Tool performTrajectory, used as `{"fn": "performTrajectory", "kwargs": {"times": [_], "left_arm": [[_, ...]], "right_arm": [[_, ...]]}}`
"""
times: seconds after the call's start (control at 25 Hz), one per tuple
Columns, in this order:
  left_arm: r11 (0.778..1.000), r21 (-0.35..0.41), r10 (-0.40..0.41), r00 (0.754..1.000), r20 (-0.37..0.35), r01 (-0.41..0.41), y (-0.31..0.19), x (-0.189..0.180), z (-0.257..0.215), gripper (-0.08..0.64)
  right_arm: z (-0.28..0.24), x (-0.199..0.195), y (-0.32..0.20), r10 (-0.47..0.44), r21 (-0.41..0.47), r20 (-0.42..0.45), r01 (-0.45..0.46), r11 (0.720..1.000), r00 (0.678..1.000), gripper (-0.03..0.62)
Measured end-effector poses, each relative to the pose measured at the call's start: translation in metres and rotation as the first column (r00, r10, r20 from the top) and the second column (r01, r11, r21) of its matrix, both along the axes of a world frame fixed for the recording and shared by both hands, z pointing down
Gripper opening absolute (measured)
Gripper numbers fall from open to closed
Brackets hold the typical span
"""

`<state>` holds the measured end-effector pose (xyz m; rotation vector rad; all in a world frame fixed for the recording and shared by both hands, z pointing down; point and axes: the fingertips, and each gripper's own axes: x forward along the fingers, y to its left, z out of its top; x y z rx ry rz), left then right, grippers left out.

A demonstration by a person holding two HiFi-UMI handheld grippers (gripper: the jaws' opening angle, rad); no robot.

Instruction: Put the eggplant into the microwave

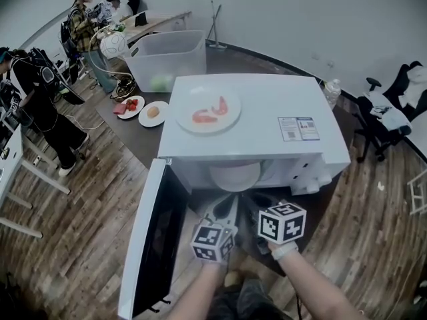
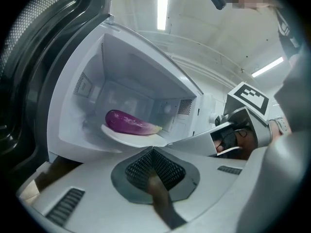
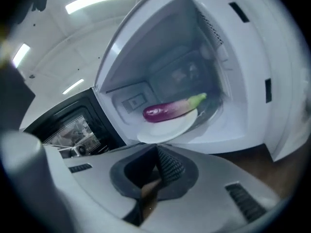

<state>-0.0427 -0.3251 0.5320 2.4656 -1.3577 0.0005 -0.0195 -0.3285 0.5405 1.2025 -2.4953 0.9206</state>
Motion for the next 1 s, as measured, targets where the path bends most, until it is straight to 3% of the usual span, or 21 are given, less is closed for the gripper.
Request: {"fn": "performTrajectory", "kwargs": {"times": [1.0], "left_arm": [[0.995,-0.022,-0.1,0.995,-0.025,0.099,-0.028,-0.021,-0.004,-0.008]], "right_arm": [[0.001,-0.014,-0.034,0.034,0.01,0.019,-0.034,0.999,0.999,0.002]]}}
